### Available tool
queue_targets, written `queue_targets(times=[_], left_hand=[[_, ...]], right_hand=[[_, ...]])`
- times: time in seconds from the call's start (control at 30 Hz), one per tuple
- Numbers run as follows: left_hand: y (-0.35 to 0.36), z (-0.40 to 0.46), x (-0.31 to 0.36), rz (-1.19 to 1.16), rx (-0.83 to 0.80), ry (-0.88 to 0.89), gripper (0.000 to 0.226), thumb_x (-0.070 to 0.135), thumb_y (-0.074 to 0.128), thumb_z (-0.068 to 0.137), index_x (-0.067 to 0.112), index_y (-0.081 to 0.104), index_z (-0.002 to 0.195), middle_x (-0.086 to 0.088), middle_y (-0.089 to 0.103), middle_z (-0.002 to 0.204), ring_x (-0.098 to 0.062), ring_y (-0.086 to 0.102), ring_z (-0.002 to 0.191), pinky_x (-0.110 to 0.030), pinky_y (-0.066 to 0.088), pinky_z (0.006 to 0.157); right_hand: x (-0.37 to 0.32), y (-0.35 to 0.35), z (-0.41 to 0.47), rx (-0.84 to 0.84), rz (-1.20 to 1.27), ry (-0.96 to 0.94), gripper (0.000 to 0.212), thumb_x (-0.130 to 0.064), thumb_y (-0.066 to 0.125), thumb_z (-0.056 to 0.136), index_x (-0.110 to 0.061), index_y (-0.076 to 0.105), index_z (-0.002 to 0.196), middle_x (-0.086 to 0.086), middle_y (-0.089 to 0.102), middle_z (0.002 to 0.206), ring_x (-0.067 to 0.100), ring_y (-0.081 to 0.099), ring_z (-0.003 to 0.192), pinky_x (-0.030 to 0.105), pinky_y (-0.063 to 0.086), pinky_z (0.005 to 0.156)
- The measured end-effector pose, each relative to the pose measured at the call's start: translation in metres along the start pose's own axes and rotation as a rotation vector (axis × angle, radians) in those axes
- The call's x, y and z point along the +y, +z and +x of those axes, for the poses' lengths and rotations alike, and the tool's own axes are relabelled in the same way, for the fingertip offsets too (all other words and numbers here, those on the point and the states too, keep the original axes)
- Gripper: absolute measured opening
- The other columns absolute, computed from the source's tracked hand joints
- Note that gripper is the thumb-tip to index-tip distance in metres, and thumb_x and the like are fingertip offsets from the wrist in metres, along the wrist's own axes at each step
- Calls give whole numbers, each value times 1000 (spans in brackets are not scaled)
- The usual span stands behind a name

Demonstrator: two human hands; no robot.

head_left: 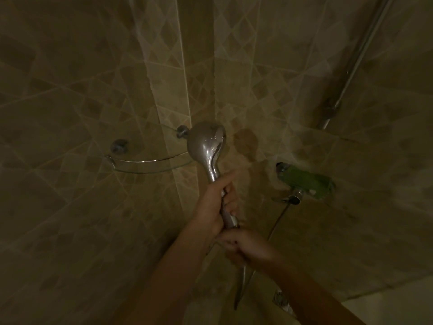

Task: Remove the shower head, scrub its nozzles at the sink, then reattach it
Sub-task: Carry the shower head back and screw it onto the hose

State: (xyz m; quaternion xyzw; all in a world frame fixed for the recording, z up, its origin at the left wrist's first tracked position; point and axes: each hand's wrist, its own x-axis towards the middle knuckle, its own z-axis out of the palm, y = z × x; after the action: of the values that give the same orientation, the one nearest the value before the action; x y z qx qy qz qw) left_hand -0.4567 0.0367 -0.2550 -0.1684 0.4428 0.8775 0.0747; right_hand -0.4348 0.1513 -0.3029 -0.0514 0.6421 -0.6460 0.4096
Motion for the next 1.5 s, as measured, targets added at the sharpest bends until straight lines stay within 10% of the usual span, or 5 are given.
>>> queue_targets(times=[0.33,0.5,0.87,1.4,1.5], left_hand=[[-8,24,-4,160,40,146,43,30,76,74,20,42,50,0,32,40,-14,28,29,-23,31,36],[7,37,-16,238,87,243,47,20,69,90,17,44,50,-4,37,42,-16,35,32,-26,38,41],[51,66,-52,301,147,256,49,26,72,82,12,42,45,-7,36,39,-21,34,33,-29,37,45],[81,94,-54,380,244,269,54,18,70,90,16,48,41,-6,43,40,-21,41,36,-32,40,53],[77,92,-50,376,289,275,56,9,68,94,16,46,43,-7,41,41,-19,39,35,-30,38,51]], right_hand=[[11,-86,7,89,-33,75,47,-47,74,78,-20,68,116,-1,71,112,20,67,104,39,50,94],[0,-167,41,479,440,72,16,-18,53,98,-12,63,87,3,60,64,17,58,59,29,41,64],[-3,-249,80,460,121,205,45,-32,44,104,-13,59,66,6,30,57,15,26,36,20,20,40],[9,-247,107,534,474,146,24,3,49,96,21,51,112,42,47,84,50,52,71,25,46,47],[11,-242,111,630,482,124,7,3,54,95,6,58,90,15,58,64,22,57,54,17,43,36]])
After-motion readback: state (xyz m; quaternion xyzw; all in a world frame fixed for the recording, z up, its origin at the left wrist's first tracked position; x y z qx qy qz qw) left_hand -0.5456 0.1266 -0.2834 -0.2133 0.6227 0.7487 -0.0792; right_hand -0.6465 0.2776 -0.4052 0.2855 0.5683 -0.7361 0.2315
